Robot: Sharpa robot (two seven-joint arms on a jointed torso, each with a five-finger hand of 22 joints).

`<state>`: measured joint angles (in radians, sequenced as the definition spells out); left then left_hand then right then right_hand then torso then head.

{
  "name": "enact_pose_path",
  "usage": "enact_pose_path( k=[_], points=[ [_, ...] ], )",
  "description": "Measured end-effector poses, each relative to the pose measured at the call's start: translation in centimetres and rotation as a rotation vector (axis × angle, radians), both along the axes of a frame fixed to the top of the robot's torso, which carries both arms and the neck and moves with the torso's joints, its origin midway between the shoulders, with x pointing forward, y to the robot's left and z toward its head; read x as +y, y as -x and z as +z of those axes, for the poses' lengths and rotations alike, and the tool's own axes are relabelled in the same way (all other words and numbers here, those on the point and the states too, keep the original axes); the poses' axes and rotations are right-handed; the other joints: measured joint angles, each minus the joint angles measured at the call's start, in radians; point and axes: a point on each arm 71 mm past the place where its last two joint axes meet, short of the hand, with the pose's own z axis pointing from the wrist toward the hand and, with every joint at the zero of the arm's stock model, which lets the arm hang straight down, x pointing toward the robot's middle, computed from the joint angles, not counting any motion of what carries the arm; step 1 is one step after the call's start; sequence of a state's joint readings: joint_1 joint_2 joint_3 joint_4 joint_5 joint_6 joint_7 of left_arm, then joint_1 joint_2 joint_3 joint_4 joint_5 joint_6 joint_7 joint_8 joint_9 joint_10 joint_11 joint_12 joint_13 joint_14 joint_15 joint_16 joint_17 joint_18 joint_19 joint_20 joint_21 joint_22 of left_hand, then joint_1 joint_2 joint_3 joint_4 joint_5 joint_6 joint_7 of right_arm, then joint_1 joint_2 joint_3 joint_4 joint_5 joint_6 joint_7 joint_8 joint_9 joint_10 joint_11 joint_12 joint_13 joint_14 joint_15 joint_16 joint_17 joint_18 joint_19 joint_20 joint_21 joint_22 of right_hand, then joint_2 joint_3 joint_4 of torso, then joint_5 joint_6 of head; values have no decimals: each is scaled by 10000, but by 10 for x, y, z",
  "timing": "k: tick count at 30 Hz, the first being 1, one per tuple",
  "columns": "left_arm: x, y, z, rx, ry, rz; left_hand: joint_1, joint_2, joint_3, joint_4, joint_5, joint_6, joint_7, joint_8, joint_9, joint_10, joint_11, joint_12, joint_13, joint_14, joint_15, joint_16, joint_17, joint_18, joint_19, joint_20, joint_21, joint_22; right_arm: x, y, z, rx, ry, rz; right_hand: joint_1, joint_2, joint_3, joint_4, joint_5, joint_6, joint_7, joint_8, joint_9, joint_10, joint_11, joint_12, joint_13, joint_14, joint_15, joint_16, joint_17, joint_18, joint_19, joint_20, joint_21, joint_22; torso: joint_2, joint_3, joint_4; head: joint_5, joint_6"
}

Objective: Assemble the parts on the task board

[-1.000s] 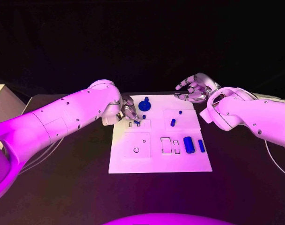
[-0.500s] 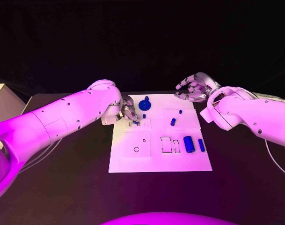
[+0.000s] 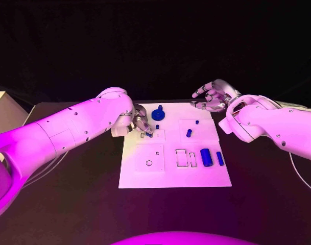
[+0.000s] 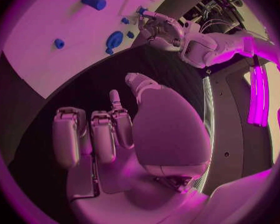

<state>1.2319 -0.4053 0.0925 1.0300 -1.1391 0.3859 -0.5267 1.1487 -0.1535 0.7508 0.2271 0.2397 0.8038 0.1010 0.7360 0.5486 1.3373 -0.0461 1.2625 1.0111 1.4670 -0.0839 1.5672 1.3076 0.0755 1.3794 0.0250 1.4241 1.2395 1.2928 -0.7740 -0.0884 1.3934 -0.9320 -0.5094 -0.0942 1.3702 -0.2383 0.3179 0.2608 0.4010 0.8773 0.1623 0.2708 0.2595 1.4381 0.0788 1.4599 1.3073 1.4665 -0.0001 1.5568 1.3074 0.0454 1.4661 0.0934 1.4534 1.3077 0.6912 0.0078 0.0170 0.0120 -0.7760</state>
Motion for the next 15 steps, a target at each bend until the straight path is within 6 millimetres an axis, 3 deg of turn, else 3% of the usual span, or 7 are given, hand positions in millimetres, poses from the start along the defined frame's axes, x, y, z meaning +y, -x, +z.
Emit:
enact_pose_path(
  k=[8,15],
  points=[
    [-4,0,-1,27,-33,-52,-63,40,0,0,-14,59,-8,56,5,36,-34,0,23,0,0,0,0,0,0,0,0,33,1,0,0,5,-2,7,0,0,0,0,0,0,0,0,0,0,0,0,0,0,0,0,0,1,0,0,0,-1,11,1,0,-15,-12],
    [-5,1,-3,29,-86,-67,-100,78,0,0,-36,92,25,407,32,68,-3,37,36,0,0,0,0,0,19,-19,0,52,1,0,-1,13,-1,11,0,0,0,0,0,0,0,0,0,0,0,0,0,0,0,0,0,0,0,0,-35,-2,16,6,-2,-25,-32]
  ],
)
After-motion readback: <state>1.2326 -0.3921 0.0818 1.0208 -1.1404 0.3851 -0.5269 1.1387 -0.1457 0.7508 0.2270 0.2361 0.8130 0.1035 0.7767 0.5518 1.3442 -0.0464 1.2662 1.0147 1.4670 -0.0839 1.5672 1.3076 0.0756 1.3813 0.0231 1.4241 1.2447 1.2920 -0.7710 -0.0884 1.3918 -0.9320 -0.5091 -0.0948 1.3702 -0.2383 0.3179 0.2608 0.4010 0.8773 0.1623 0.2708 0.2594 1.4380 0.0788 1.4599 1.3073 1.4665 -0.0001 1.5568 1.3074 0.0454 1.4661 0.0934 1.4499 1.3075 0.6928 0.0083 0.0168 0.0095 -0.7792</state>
